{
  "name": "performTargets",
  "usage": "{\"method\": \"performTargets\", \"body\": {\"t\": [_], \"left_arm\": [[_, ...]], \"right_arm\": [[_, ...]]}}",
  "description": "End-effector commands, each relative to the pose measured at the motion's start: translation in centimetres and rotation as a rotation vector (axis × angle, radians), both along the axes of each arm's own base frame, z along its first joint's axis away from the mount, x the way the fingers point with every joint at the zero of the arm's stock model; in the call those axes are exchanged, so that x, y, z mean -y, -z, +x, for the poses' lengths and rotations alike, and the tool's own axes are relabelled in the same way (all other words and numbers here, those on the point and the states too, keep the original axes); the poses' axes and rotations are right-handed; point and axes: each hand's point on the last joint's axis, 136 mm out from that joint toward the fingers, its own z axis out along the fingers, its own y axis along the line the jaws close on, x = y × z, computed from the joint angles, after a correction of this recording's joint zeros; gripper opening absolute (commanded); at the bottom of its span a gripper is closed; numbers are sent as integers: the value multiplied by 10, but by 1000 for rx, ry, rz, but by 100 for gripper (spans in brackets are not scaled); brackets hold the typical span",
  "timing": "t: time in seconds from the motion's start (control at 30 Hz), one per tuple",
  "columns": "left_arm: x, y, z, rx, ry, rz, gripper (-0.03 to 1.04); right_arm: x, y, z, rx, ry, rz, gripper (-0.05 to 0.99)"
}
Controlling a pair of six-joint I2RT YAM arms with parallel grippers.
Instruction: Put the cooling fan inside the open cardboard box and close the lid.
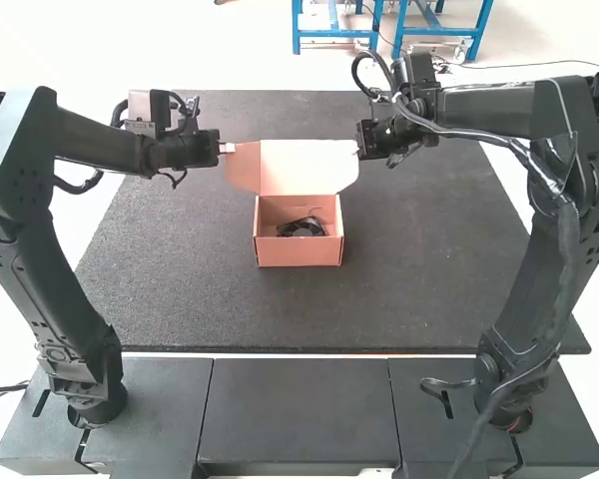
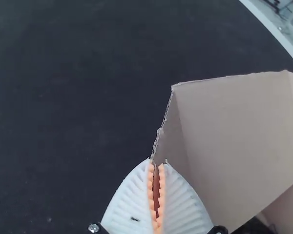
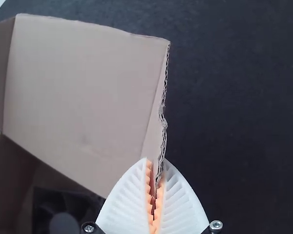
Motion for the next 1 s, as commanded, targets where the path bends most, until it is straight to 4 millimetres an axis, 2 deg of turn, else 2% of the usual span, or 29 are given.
{"method": "performTargets", "body": {"t": [0.0,0.3,0.5,0.73,0.97], "left_arm": [[2,-32,4,67,5,-18,3],[21,-70,-8,94,42,-32,2],[51,-86,-31,97,108,-46,2],[63,-74,-48,57,140,-40,3],[68,-54,-72,15,171,-22,2]], "right_arm": [[-9,2,-13,-29,-34,15,-1],[-15,-21,-8,-9,-26,56,-1],[-35,-37,-20,11,-63,81,-1],[-56,-33,-52,-33,-132,75,-1],[-63,-19,-84,-77,-166,69,-1]]}}
